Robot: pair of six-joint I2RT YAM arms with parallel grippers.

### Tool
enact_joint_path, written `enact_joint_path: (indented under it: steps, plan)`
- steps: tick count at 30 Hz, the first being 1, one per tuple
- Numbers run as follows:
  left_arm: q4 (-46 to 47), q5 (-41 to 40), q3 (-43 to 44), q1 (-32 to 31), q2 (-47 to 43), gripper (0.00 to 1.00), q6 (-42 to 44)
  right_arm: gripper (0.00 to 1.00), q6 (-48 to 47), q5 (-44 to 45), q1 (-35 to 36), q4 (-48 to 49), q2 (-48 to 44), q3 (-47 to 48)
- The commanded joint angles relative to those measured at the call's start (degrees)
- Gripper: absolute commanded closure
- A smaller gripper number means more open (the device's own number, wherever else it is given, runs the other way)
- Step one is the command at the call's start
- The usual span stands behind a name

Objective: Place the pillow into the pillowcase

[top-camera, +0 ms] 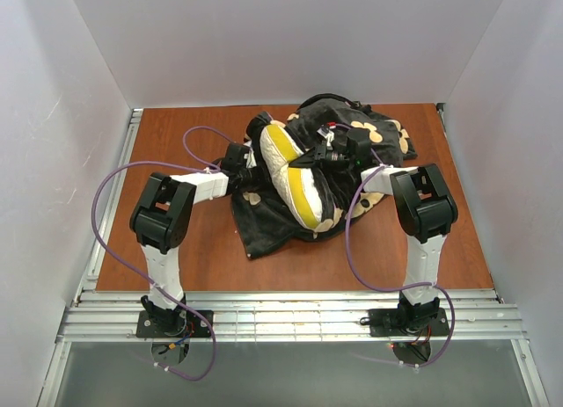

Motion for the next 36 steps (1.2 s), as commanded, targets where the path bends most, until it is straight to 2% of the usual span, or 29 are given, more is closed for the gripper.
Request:
enact_joint_path:
  steps: [1, 5, 8, 13, 19, 23, 25, 26, 29, 36]
  plan:
    - [-8.2, -8.4, 0.1, -0.4, 3.7, 0.49, 5.2, 0.99, 6.0, -1.1, 0.1, 6.9, -3.9, -1.6]
    - [-10.6, -11.4, 1.1, -0.4, 5.2, 0.86, 8.6, 0.99, 9.1, -1.1, 0.0, 10.5, -4.5, -2.4]
    - [-12.9, -11.5, 1.3, 0.1, 4.2, 1.0, 10.5, 0.99, 8.2, -1.0, -0.9, 10.3, -5.3, -2.6]
    - [-15.3, -6.9, -1.4, 3.3, -3.1, 1.0, 13.1, 0.99, 2.8, -0.6, -3.0, 7.2, -5.1, -3.5]
    - [-16.7, -5.1, -5.3, 4.5, -11.0, 1.0, 15.4, 0.99, -0.1, 1.9, -3.6, 5.0, -5.9, -3.6]
    - [-12.3, 10.0, -8.4, 5.0, -17.0, 0.99, 14.4, 0.99, 1.2, 1.2, -3.4, 4.6, -6.3, -2.4]
    - [-8.1, 11.1, -9.4, 4.6, -18.7, 0.86, 12.6, 0.99, 1.8, 1.1, -3.3, 4.7, -6.2, -2.2]
    - [-7.0, 11.4, -9.7, 4.4, -18.9, 0.75, 12.1, 0.99, 2.0, 1.0, -3.2, 4.8, -6.2, -2.1]
    - [-6.6, 11.5, -8.2, 3.7, -17.4, 0.63, 10.4, 0.99, 3.0, 0.8, -2.7, 5.3, -6.1, -2.0]
    - [-4.3, 8.8, -5.4, 0.6, -12.9, 0.6, 6.9, 0.99, 4.6, 0.7, -2.1, 6.6, -6.5, -2.2]
